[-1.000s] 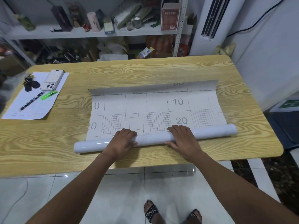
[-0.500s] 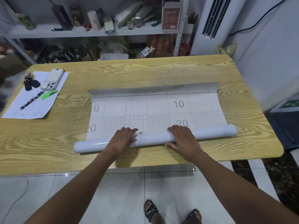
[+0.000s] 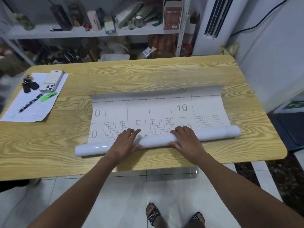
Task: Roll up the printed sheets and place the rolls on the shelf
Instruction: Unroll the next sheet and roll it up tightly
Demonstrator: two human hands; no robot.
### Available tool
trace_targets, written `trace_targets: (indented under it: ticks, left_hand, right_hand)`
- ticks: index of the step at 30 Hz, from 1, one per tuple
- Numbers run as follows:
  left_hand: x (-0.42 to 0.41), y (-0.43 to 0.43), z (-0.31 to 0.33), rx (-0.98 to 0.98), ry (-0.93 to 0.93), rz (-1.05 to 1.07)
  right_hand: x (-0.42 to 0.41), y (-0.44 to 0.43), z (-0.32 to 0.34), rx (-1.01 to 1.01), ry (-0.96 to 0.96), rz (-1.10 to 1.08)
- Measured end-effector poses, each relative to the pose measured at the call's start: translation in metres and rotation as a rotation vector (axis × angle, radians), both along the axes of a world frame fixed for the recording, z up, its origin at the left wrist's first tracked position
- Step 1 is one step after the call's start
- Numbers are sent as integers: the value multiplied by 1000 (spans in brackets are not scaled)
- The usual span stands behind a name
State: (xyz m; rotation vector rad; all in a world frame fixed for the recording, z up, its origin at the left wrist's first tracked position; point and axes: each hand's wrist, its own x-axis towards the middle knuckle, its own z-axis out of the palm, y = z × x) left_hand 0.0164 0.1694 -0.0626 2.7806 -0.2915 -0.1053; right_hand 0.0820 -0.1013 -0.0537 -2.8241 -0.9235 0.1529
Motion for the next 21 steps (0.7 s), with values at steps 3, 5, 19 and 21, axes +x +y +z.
trace_targets:
  ticks: [3, 5, 19, 21]
  left_hand:
    - [-2, -2, -1, 20, -40, -38]
    - [-2, -2, -3, 7, -54, -41]
    - [0, 4, -10, 81, -24, -78]
    - [-1, 5, -11, 98, -35, -89]
  right_hand:
    - [1, 1, 5, -18, 45, -16]
    - [1, 3, 6, -25, 53, -18]
    - [2, 5, 10, 3, 86, -27]
    - [2, 6, 10, -30, 75, -41]
